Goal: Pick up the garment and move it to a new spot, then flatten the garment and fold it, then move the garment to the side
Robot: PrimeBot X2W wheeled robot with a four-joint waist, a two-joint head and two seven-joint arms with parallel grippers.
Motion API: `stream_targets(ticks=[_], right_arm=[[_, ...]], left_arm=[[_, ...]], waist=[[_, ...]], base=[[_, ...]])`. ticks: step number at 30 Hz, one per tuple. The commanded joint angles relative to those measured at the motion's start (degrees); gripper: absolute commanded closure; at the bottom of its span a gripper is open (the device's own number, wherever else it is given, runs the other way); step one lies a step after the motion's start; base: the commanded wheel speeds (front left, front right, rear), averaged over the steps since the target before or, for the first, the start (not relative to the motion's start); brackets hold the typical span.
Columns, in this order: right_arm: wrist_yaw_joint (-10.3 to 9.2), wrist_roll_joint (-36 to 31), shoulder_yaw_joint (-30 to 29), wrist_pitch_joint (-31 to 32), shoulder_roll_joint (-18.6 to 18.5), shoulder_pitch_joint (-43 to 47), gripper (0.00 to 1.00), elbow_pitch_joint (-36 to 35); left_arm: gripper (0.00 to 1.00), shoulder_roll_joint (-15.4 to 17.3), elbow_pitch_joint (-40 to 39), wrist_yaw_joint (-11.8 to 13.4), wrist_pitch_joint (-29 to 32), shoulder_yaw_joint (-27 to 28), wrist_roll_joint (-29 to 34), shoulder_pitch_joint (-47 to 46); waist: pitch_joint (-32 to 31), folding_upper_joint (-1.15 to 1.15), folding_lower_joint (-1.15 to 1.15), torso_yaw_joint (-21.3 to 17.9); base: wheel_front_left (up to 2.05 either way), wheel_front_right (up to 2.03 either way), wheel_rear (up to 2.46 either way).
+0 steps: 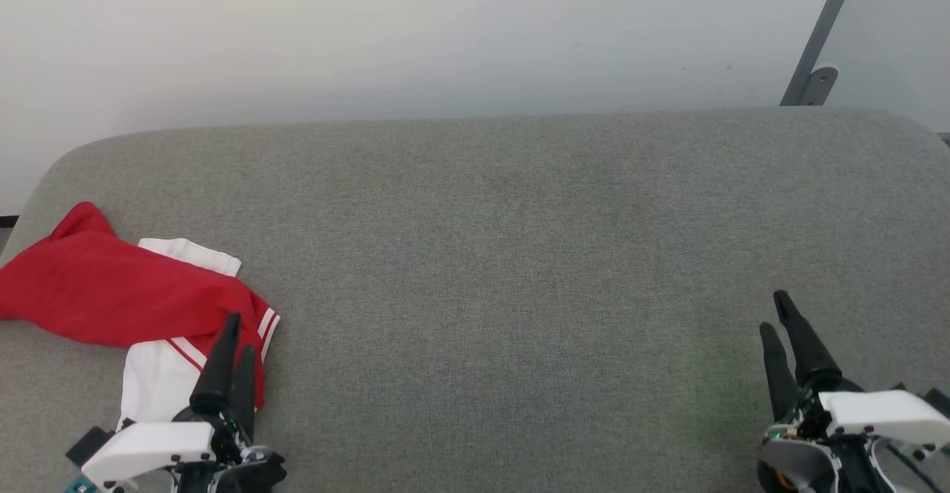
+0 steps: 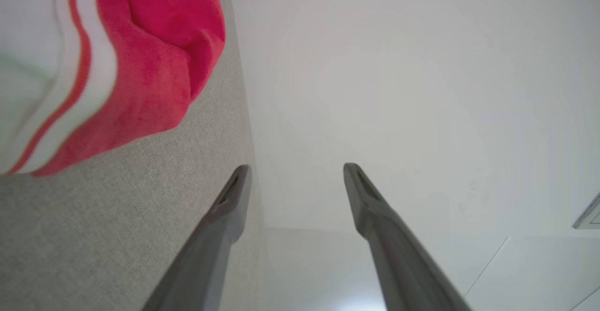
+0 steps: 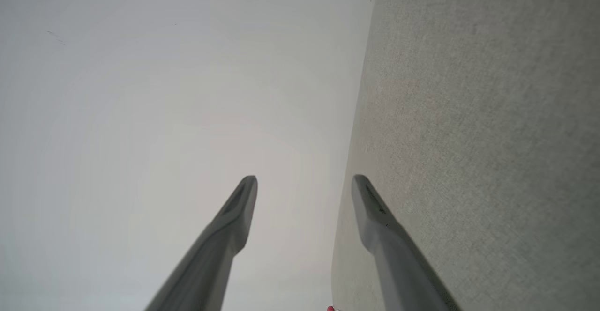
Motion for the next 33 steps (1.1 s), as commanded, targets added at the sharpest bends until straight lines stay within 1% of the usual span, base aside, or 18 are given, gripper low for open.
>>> stream_targets(ticks=[1,4,9,10,15,19,23,33], right_arm=[[0.01,-0.92,-0.01,-0.63,-0.98,-2.81,0.0,-0.13],[0.01,-2.98,0.97,-1.71,-1.95,-3.95,0.0,0.53],[0.01,-7.39,3.45,-3.74,-3.84,-5.79,0.0,1.53],[0.01,-7.39,3.45,-3.74,-3.84,-5.79,0.0,1.53],[0.01,-12.76,5.38,-5.25,-5.73,-7.65,0.0,2.78],[0.02,-18.65,5.77,-6.21,-6.99,-9.0,0.0,2.59],[0.02,-24.54,5.7,-7.14,-7.53,-9.69,0.0,2.14],[0.02,-38.62,6.38,-9.29,-9.22,-11.33,0.0,2.75]], left_arm=[[0.0,0.93,-0.54,-0.11,-0.87,-0.32,1.57,-2.65],[0.0,1.87,-0.11,-0.12,-1.98,-1.1,4.04,-3.6],[0.0,2.95,0.21,0.24,-3.44,-1.67,10.0,-5.01],[0.0,2.95,0.21,0.24,-3.44,-1.67,10.0,-5.01],[0.0,3.41,-0.54,0.53,-4.71,-1.71,17.15,-5.55],[0.0,4.15,-1.36,0.87,-5.67,-2.59,23.91,-5.59],[0.0,4.47,-1.71,1.22,-6.59,-3.26,29.29,-5.62],[0.0,5.61,-1.6,2.49,-8.74,-5.09,40.57,-6.3]], waist=[[0.01,0.0,0.0,0.0],[0.03,0.0,0.0,0.01],[0.07,0.0,0.0,0.04],[0.07,0.0,0.0,0.04],[0.1,0.0,0.0,0.09],[0.17,0.0,0.0,0.13],[0.21,0.0,0.0,0.18],[0.22,0.0,0.0,0.47]], base=[[0.0,0.0,0.0],[0.0,0.0,0.0],[0.0,0.0,0.0],[0.0,0.0,0.0],[0.0,0.0,0.0],[0.0,0.0,0.0],[0.0,0.0,0.0],[0.0,0.0,0.0]])
